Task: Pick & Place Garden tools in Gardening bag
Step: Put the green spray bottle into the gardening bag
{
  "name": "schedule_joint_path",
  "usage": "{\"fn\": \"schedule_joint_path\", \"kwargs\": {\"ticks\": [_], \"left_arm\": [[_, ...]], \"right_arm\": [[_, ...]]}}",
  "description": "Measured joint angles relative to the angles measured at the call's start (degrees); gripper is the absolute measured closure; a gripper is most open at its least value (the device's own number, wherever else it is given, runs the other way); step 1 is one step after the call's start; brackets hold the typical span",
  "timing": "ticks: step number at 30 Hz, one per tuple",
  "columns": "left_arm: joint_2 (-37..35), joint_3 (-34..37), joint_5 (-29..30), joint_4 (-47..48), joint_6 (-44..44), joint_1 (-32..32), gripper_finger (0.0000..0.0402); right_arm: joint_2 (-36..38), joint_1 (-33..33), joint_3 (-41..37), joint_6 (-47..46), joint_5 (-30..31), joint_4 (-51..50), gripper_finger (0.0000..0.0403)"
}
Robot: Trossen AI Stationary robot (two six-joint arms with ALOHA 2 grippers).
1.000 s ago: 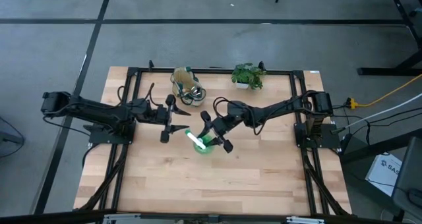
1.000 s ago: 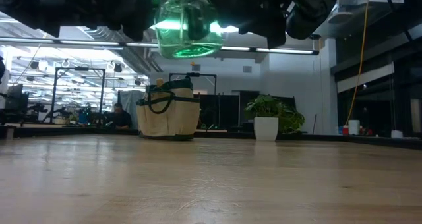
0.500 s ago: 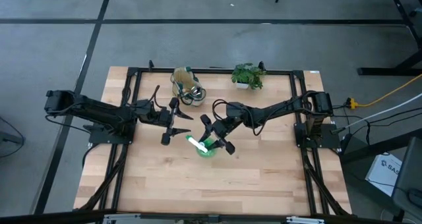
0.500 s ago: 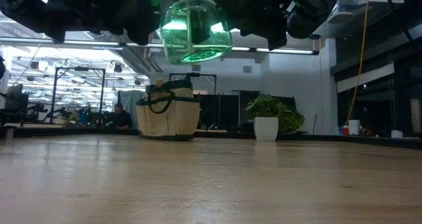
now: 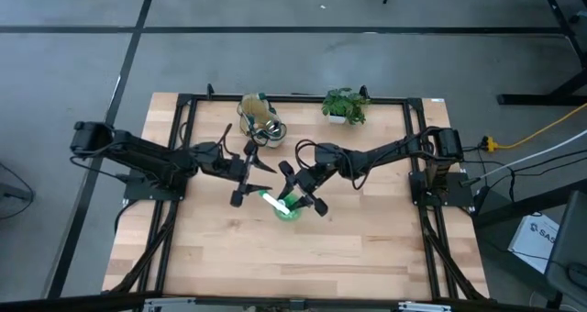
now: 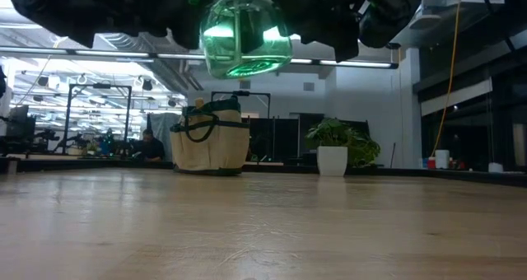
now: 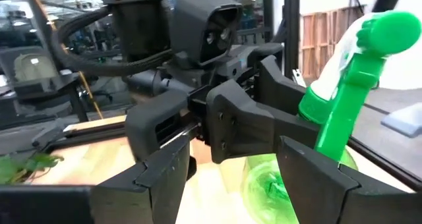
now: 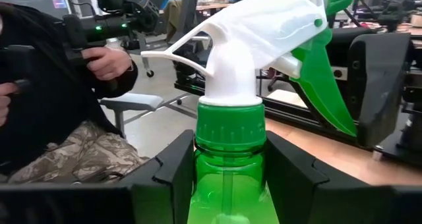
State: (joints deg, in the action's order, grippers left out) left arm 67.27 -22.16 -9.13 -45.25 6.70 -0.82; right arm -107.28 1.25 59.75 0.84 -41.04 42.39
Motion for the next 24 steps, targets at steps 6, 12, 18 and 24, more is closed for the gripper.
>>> {"fn": "schedule_joint_path", "kwargs": {"ticks": [6,12,18,24], "left_arm": [[-0.9,-1.5,-5.9,3.0,-1.1,-0.2,0.0178],[-5.3,-1.4,-8.1,8.1,-4.5,0.6,0.0180],[-5.8,-1.4,-9.6,7.7,-4.5,-1.3,0.0182],[-3.2,-1.4,-9.0,3.9,-4.5,-3.4,0.0183]], "right_arm": [[0.0,0.0,0.0,-0.7,-4.3,-0.2,0.0251],[0.5,-0.1,0.1,-1.9,-7.4,-0.2,0.0251],[0.5,-0.3,0.0,-1.5,-5.0,-1.2,0.0251],[0.5,-0.3,0.0,-0.2,-4.1,-1.9,0.0251]]}}
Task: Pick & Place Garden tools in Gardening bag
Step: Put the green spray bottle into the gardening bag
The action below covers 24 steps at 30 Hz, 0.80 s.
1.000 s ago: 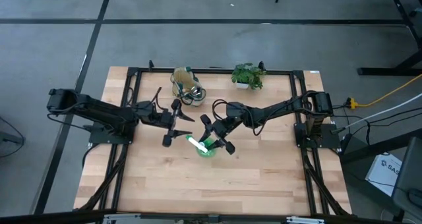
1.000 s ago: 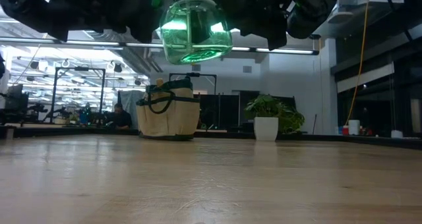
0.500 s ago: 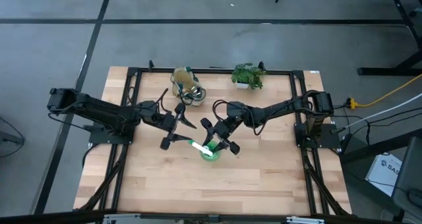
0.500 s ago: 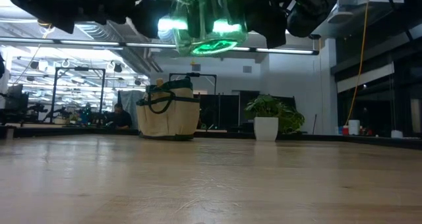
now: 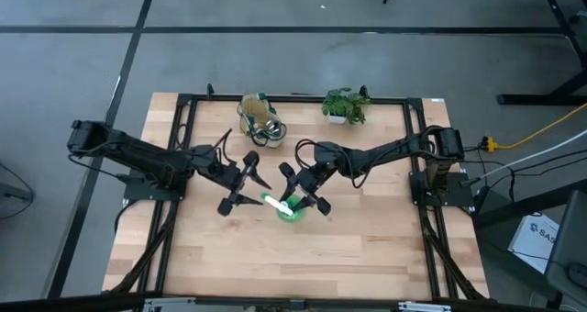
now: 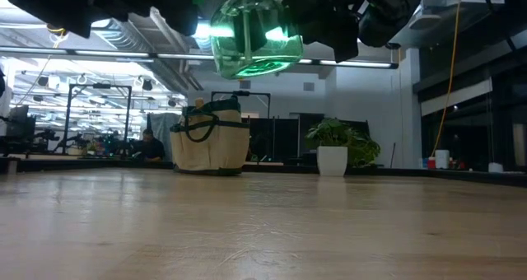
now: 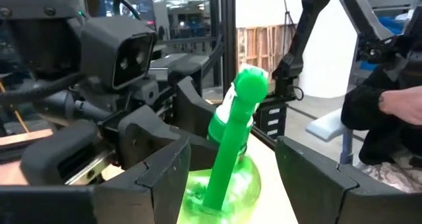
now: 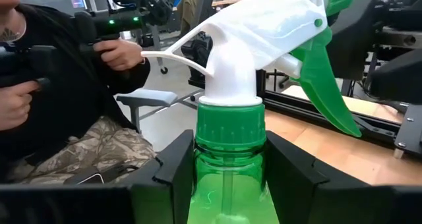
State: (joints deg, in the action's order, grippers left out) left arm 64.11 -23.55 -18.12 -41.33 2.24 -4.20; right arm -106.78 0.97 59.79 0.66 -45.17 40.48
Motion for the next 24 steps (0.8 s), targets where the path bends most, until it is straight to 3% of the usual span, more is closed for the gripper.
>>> {"fn": "schedule_joint_path", "kwargs": {"ticks": [7,18,24], "left_arm": [[4.9,0.0,3.1,-6.4,0.0,-0.6,0.0183],[11.9,0.0,3.1,-18.1,-1.5,-1.9,0.0183],[12.9,-1.4,3.0,-18.5,-1.5,-2.5,0.0183]], "right_arm": [[0.0,0.0,0.0,0.2,0.1,-0.3,0.0251],[0.0,-0.2,0.0,1.3,0.2,-1.4,0.0251],[0.0,-0.2,0.0,1.3,0.1,-1.5,0.0251]]}}
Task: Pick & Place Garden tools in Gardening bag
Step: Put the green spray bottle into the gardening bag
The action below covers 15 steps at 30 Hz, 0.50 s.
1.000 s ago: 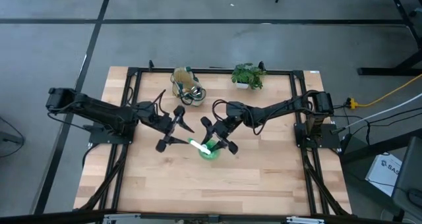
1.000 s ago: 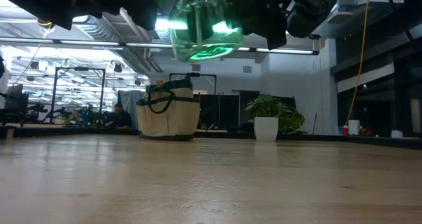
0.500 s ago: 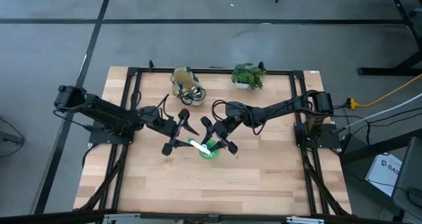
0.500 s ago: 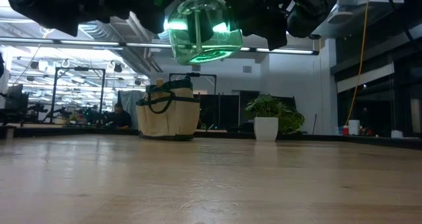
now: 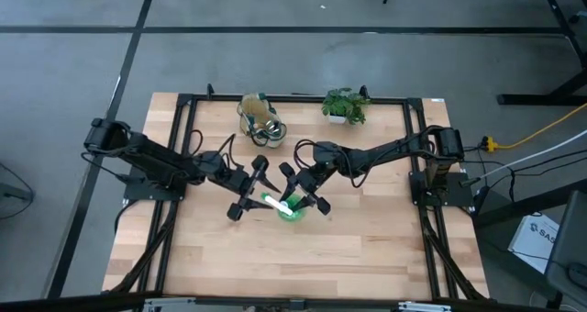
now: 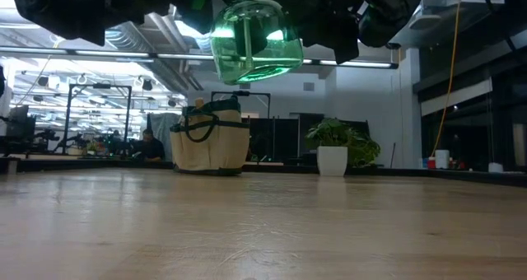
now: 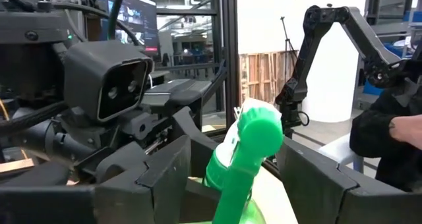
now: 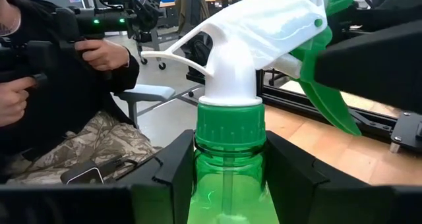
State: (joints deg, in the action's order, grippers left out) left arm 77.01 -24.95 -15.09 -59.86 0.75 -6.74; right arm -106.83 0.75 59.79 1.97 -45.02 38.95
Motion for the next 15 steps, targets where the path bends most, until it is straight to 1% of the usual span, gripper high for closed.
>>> {"fn": "schedule_joint_path", "kwargs": {"ticks": [4,8,11,15], "left_arm": [[1.7,-1.4,-0.2,0.5,0.0,0.0,0.0190],[4.5,-3.2,-1.7,0.6,0.0,0.0,0.0210],[5.7,-4.0,-3.5,0.6,0.0,0.3,0.0235],[5.8,-4.1,-3.8,0.5,0.1,0.8,0.0284]], "right_arm": [[0.0,0.0,0.0,0.2,0.0,0.0,0.0251],[0.0,0.0,0.0,0.2,0.0,0.0,0.0250],[0.0,0.0,0.0,0.2,0.0,-0.2,0.0250],[0.0,0.0,0.0,0.2,0.0,-0.5,0.0238]]}}
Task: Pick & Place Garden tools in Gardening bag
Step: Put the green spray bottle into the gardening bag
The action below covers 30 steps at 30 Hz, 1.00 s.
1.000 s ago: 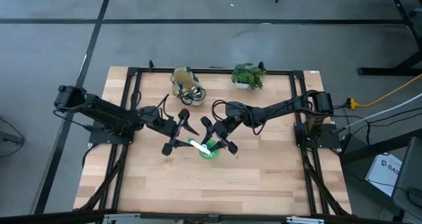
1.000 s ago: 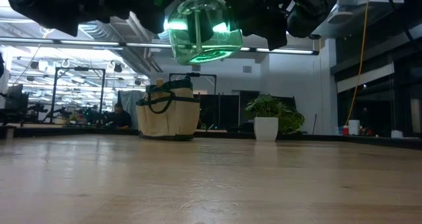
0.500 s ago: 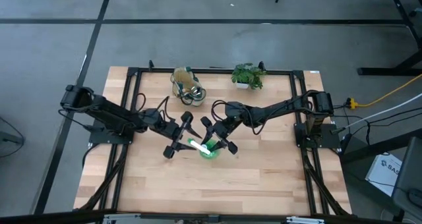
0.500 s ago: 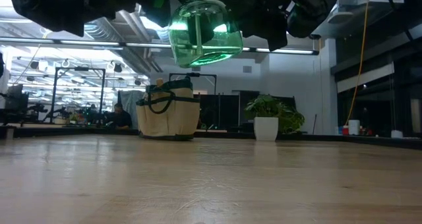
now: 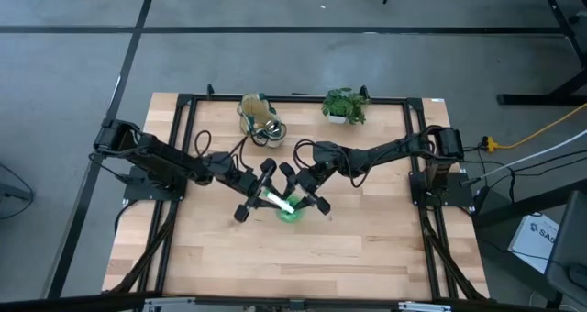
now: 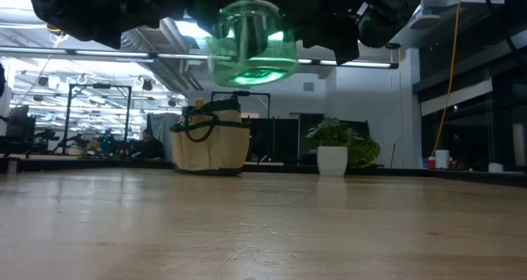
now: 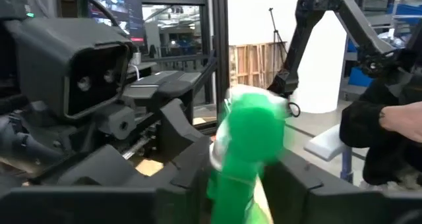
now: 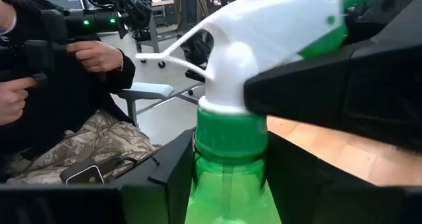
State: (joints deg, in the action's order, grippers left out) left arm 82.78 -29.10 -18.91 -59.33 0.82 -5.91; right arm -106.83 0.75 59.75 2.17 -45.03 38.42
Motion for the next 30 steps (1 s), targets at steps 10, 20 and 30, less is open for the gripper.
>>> {"fn": "schedule_joint_path", "kwargs": {"ticks": [10,20,30], "left_arm": [[-0.1,0.0,1.4,0.5,1.6,0.1,0.0377],[-7.1,0.0,12.2,9.9,1.4,0.0,0.0377],[-23.9,0.0,27.0,26.3,1.5,0.2,0.0377]], "right_arm": [[0.0,0.1,0.0,-0.2,4.2,-1.9,0.0210],[3.0,-3.1,0.1,-1.6,6.4,-7.6,0.0208],[12.9,-8.9,-0.1,-2.4,11.7,-32.5,0.0208]]}}
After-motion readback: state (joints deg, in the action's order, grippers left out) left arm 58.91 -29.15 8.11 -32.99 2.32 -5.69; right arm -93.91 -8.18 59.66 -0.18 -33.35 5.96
